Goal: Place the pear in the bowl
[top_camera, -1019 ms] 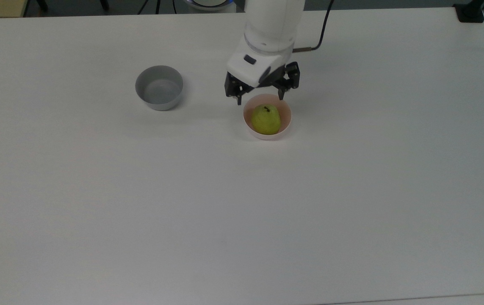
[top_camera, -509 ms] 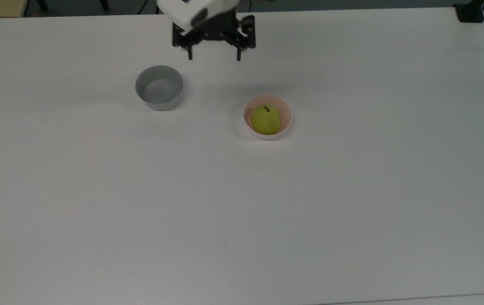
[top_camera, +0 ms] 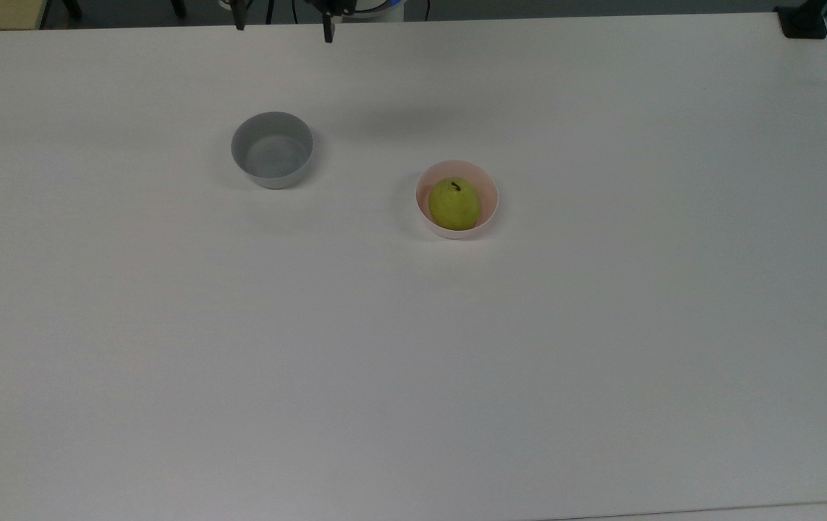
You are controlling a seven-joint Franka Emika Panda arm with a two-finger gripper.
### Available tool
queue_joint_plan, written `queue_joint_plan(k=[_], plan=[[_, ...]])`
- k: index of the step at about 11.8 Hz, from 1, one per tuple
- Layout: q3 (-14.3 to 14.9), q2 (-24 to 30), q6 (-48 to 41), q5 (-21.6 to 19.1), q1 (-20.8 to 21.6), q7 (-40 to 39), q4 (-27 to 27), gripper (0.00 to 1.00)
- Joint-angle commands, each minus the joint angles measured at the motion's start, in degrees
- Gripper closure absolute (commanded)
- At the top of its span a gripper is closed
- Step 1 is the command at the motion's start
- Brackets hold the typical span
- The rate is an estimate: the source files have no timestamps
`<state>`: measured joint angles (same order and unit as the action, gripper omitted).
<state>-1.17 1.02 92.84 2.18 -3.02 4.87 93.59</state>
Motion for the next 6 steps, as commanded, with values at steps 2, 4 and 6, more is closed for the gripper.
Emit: queue_joint_plan(k=[2,4,6], plan=[[1.78,0.57,-0.3,-0.6,-1.81,-12.65,-1.12,0.0],[2.22,-0.66,3.02,-2.61,-2.16,-17.77,-1.83,0.0],[2.48,-0.84,3.66,-4.46,-2.17,-19.2,-1.83,0.0]])
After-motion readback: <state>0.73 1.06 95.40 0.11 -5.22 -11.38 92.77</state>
